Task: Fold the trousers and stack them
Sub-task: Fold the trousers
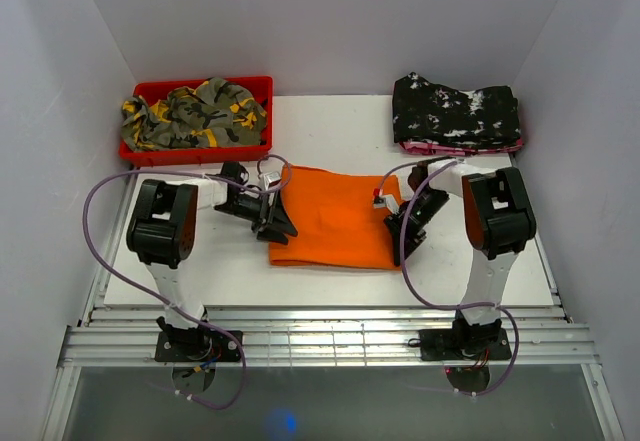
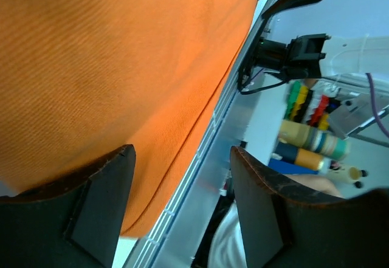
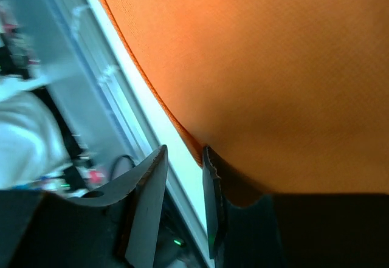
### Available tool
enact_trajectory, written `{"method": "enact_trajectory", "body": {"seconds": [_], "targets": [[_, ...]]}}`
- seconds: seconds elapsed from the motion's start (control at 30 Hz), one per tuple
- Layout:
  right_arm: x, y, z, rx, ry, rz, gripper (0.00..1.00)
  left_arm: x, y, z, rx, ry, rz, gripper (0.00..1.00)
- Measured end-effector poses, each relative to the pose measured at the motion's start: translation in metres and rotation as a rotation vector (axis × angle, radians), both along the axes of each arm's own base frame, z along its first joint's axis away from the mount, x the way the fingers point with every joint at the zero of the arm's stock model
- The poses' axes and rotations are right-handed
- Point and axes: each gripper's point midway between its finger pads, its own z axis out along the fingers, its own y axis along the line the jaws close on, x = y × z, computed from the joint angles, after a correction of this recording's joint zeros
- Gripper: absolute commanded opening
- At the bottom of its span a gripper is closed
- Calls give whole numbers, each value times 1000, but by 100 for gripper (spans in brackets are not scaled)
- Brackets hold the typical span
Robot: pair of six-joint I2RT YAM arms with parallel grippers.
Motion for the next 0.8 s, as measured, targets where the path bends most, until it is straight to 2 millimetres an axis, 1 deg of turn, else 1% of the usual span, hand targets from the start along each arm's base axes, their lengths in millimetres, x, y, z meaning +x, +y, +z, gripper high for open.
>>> {"method": "enact_trajectory", "body": {"seconds": [0.07, 0.1, 0.13, 0.17, 0.2, 0.23, 0.3, 0.37, 0.4, 0.47, 0.53, 0.6, 0.67, 0.7, 0.73, 0.77, 0.8], "targets": [[14, -6, 5, -22, -95, 36, 41, 7, 1, 9, 4, -66, -15, 78], [26, -9, 11, -26, -172, 53, 44, 14, 1, 18, 4, -118, -22, 83], [35, -10, 17, -23, -228, 61, 54, 24, 1, 31, 3, -184, -28, 85], [49, -11, 30, -14, -312, 66, 61, 36, 0, 48, 2, -261, -29, 86], [61, -10, 43, -1, -378, 61, 69, 50, -2, 68, -2, -353, -27, 86], [73, -8, 58, 16, -445, 49, 73, 61, -3, 85, -8, -421, -20, 87], [93, -2, 83, 55, -547, 28, 78, 83, -7, 128, -30, -588, 6, 88], [114, 7, 104, 101, -619, -9, 78, 92, -9, 146, -43, -651, 33, 89], [121, 12, 110, 121, -626, -29, 78, 98, -10, 151, -48, -674, 49, 89], [138, 21, 113, 156, -621, -65, 78, 107, -11, 148, -49, -675, 79, 89], [153, 30, 101, 181, -570, -113, 77, 116, -12, 129, -41, -634, 109, 89], [167, 36, 73, 187, -491, -163, 76, 124, -12, 97, -13, -556, 138, 88], [173, 34, 39, 164, -402, -210, 75, 130, -11, 61, 34, -475, 165, 88], [173, 33, 26, 155, -365, -232, 75, 131, -9, 43, 59, -436, 176, 88], [170, 33, 19, 173, -307, -265, 75, 131, -8, 27, 80, -403, 181, 88], [168, 33, 19, 193, -278, -292, 75, 131, -7, 15, 97, -377, 184, 88], [170, 31, 21, 195, -277, -308, 75, 130, -6, 8, 104, -362, 180, 89]]}}
